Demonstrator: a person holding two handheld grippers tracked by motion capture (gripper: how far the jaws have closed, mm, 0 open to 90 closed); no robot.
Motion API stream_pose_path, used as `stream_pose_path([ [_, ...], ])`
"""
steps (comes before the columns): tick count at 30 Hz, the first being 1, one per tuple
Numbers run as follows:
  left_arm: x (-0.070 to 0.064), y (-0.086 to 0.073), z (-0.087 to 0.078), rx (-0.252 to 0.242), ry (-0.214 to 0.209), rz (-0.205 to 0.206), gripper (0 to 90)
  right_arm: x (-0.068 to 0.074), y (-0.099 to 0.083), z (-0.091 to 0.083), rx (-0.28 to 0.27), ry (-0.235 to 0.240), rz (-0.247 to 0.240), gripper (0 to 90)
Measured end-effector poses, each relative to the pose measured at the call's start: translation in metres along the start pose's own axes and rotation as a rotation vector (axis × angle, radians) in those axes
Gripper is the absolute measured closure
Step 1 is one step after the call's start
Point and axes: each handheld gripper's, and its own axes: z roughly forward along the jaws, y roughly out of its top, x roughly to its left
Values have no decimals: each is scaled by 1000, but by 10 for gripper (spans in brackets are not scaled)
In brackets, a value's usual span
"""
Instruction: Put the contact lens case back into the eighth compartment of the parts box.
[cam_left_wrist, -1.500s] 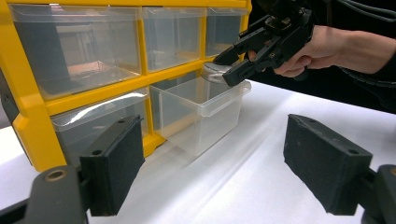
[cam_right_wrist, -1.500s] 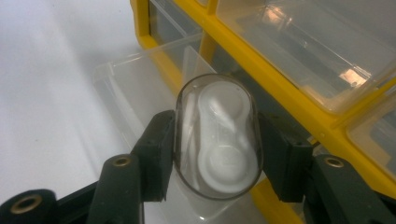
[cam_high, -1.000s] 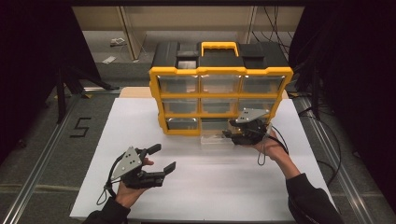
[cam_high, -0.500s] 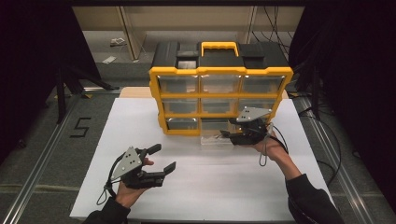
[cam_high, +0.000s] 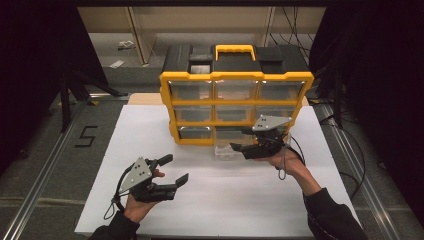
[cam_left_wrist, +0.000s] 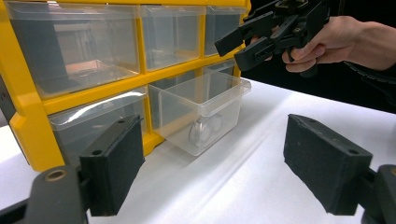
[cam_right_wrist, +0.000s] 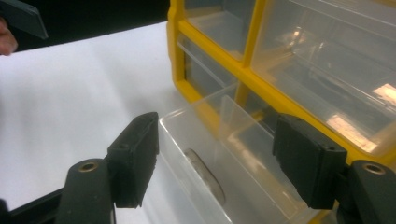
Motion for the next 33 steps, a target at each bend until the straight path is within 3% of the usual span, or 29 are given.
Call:
stream_pose_path([
  [24, 0, 0, 0, -1, -2, -1, 197, 14, 4, 0, -33, 70, 25, 247],
  [33, 0, 0, 0, -1, -2, -1, 196, 20, 3, -1, -39, 85, 13, 239],
])
